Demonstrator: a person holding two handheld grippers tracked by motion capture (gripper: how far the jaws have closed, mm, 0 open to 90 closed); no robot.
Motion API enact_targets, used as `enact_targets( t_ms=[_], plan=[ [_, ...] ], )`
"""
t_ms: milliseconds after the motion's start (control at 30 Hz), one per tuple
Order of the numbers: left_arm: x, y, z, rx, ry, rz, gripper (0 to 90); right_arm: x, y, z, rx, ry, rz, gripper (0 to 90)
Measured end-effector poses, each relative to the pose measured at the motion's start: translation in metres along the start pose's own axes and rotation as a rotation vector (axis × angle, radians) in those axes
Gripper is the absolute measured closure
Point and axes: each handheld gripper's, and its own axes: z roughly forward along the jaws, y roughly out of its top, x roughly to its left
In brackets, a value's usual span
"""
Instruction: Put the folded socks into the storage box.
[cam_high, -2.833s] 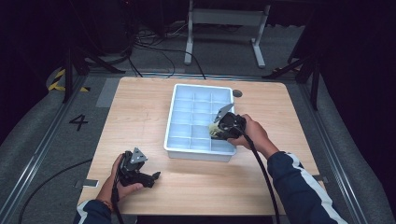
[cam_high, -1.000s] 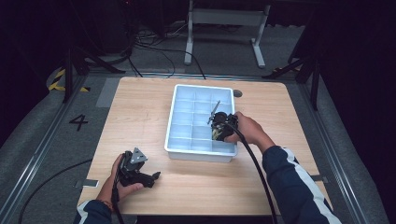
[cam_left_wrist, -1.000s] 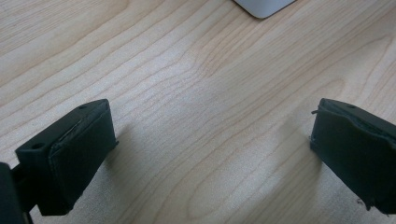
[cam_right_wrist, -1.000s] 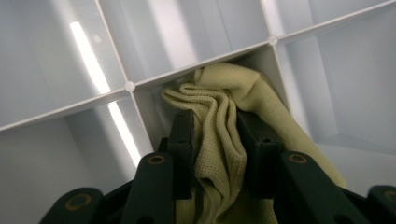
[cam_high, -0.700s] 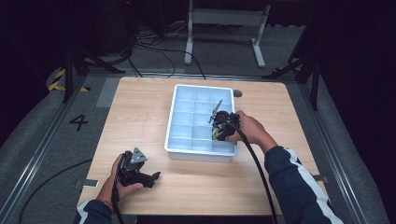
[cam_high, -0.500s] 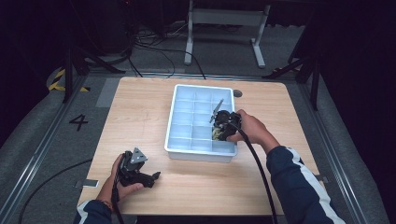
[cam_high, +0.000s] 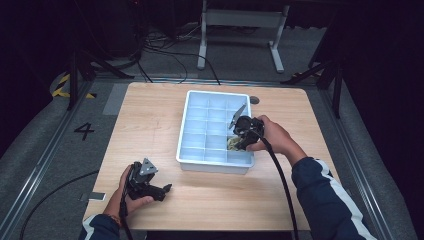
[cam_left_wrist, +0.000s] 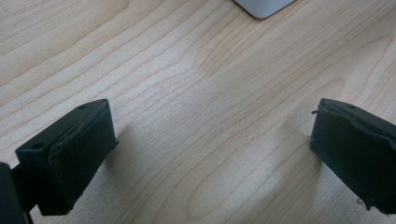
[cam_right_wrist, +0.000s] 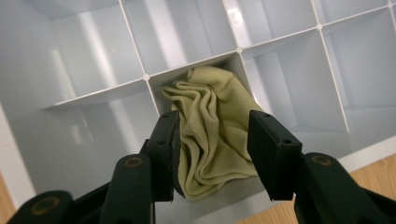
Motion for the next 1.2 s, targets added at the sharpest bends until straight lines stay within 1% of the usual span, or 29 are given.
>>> enact_targets(
  t_ms=[33,100,233,300,367,433,667,767,800,867,933,967,1067,1200],
  plan=[
    [-0.001,0.0,0.0,-0.002,-0.002,-0.008,0.3,0.001,0.0,-0.001,-0.01,-0.004,0.008,54.2],
    [-0.001,0.0,0.0,-0.001,0.0,-0.007,0.3,0.002,-0.001,-0.004,-0.021,-0.001,0.005,54.1],
    [-0.001,0.0,0.0,0.0,0.0,-0.009,0.4,0.005,-0.002,-0.009,-0.022,-0.013,-0.011,55.1],
    [0.0,0.0,0.0,-0.002,-0.003,-0.007,0.3,0.007,-0.004,-0.016,-0.031,-0.029,-0.019,55.6],
    [0.0,0.0,0.0,-0.001,-0.003,-0.005,0.3,0.009,-0.005,-0.021,-0.039,-0.03,-0.019,55.7],
    [0.0,0.0,0.0,-0.001,-0.002,-0.005,0.4,0.011,-0.007,-0.026,-0.041,-0.042,-0.022,55.5],
    [0.0,0.0,0.0,-0.001,-0.003,-0.007,0.3,0.016,-0.016,-0.036,-0.079,-0.04,-0.021,56.0],
    [0.0,0.0,0.0,-0.001,-0.002,-0.007,0.4,0.018,-0.019,-0.041,-0.093,-0.05,-0.024,56.2],
    [0.0,0.0,0.0,-0.001,-0.002,-0.007,0.4,0.02,-0.021,-0.043,-0.108,-0.049,-0.018,56.3],
    [0.0,0.0,0.0,-0.002,-0.003,-0.005,0.3,0.021,-0.022,-0.045,-0.114,-0.048,-0.02,56.3],
    [0.0,0.0,0.0,-0.002,-0.002,-0.007,0.4,0.023,-0.025,-0.047,-0.114,-0.061,-0.027,55.9],
    [0.0,0.0,0.0,0.0,-0.003,-0.006,0.4,0.024,-0.027,-0.049,-0.123,-0.057,-0.025,55.8],
    [0.0,0.0,0.0,-0.001,-0.001,-0.006,0.4,0.025,-0.032,-0.052,-0.135,-0.072,-0.011,55.0],
    [0.0,0.0,0.0,-0.003,-0.003,-0.007,0.4,0.026,-0.039,-0.055,-0.156,-0.076,-0.002,54.4]
  ],
)
